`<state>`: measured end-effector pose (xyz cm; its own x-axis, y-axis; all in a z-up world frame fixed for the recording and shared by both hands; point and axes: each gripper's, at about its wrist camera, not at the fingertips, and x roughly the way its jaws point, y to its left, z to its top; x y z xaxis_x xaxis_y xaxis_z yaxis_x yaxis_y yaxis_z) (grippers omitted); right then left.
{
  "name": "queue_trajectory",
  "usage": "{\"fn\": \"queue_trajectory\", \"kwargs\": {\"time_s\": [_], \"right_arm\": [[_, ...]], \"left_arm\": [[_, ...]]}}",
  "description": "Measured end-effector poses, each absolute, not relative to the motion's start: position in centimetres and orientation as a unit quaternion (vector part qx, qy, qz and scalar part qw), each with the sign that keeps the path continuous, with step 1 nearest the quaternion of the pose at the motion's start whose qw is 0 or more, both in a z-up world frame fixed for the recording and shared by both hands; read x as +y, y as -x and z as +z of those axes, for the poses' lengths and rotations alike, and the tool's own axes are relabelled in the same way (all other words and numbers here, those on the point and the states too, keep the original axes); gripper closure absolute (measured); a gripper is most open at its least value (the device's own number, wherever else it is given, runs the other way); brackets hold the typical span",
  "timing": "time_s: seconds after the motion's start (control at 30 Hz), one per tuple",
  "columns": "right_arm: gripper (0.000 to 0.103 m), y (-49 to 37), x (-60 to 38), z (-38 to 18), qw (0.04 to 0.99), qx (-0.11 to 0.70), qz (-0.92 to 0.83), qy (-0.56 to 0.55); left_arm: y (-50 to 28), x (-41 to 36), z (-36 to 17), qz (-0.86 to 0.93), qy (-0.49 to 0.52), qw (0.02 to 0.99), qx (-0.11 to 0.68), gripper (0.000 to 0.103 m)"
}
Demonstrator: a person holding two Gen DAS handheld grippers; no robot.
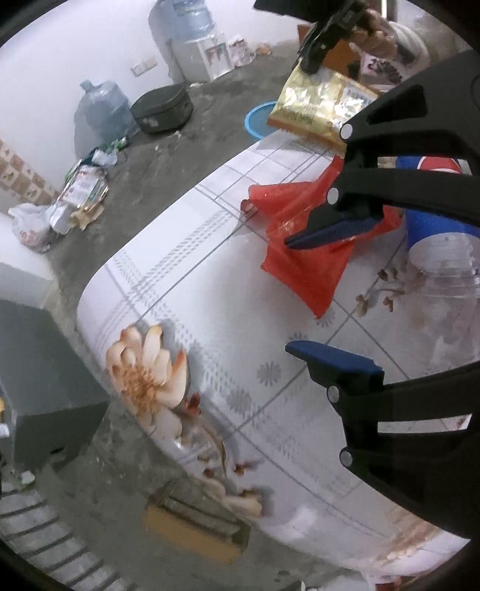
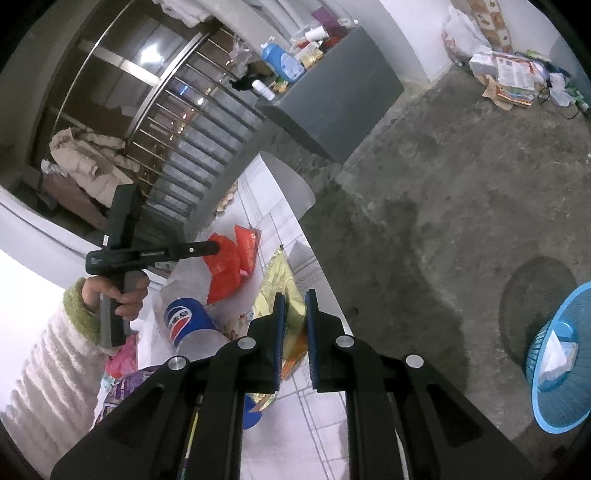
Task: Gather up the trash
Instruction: 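Lift both bags and carry them over the blue wastebasket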
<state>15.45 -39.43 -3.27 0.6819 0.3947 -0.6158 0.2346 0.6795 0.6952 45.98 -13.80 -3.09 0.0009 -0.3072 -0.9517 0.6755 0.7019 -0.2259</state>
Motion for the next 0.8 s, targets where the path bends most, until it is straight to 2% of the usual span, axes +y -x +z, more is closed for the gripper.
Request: {"fn": "queue_trajectory", "kwargs": {"time_s": [0.07,0.1,0.2,0.47,0.8], "right_arm": [[0.092,-15.9,-39.4,-3.7,0.824,0.399,0.048,-0.399],[0.092,-16.1,-39.4,-4.0,0.822,0.401,0.048,-0.401],[0.092,-16.5,-39.2,-4.6,0.819,0.404,0.048,-0.405],[0.092,-16.1,-39.1,-4.1,0.822,0.396,0.041,-0.408],[0.092,-8.4,-43.6,-1.3,0.839,0.337,-0.016,-0.426]], "left_arm": [[-45.8,-13.9,-3.5,-0.367,-0.155,0.684,0.610,0.059],[-45.7,-13.9,-3.7,-0.374,-0.156,0.680,0.611,0.068],[-45.6,-14.6,-4.0,-0.386,-0.165,0.675,0.607,0.084],[-43.8,-15.3,-2.7,-0.414,-0.173,0.684,0.575,0.092],[-36.8,-19.1,4.9,-0.450,-0.192,0.703,0.516,0.094]]}}
